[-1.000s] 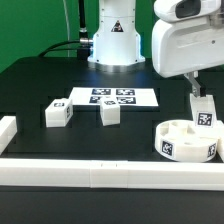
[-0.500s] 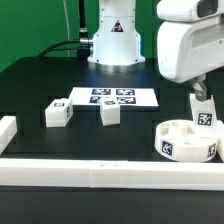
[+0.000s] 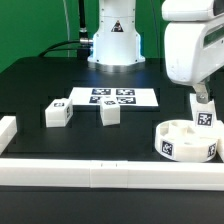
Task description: Assemble stool
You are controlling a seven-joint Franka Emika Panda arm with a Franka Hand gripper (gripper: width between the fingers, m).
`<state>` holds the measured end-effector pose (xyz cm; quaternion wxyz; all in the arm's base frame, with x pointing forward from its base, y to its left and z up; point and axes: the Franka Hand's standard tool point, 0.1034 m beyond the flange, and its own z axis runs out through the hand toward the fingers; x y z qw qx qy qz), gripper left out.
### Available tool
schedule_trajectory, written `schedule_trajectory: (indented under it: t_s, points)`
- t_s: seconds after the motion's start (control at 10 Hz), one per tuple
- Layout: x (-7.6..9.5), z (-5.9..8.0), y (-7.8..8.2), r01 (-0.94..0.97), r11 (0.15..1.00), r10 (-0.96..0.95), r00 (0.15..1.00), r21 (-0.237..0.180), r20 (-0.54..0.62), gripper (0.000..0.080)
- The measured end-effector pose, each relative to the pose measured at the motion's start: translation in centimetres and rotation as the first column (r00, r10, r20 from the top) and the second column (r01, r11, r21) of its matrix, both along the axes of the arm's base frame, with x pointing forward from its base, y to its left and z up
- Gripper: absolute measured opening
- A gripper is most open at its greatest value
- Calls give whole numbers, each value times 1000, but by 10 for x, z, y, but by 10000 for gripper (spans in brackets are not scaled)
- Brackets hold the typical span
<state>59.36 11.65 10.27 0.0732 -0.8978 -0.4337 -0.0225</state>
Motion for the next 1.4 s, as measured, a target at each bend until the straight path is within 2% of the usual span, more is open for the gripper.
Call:
schedule_trajectory:
  t_s: [0.2,0.8,1.0,1.1,1.2,1.3,1.4]
  points:
    - [-2,-5,-1,-126,992,126,992,-9,20,649]
    - [-11,-26,-4,-114,993,114,993,-14,30,649]
    - [-10,-26,-6,-109,994,109,994,-14,29,649]
    - [-10,-26,-7,-108,994,108,994,-14,28,536]
    - [-10,-26,-8,-106,994,107,994,-14,28,536]
    - [-10,-25,-8,-106,994,106,994,-14,29,349]
    - [-10,-25,-8,-105,994,106,994,-14,29,343]
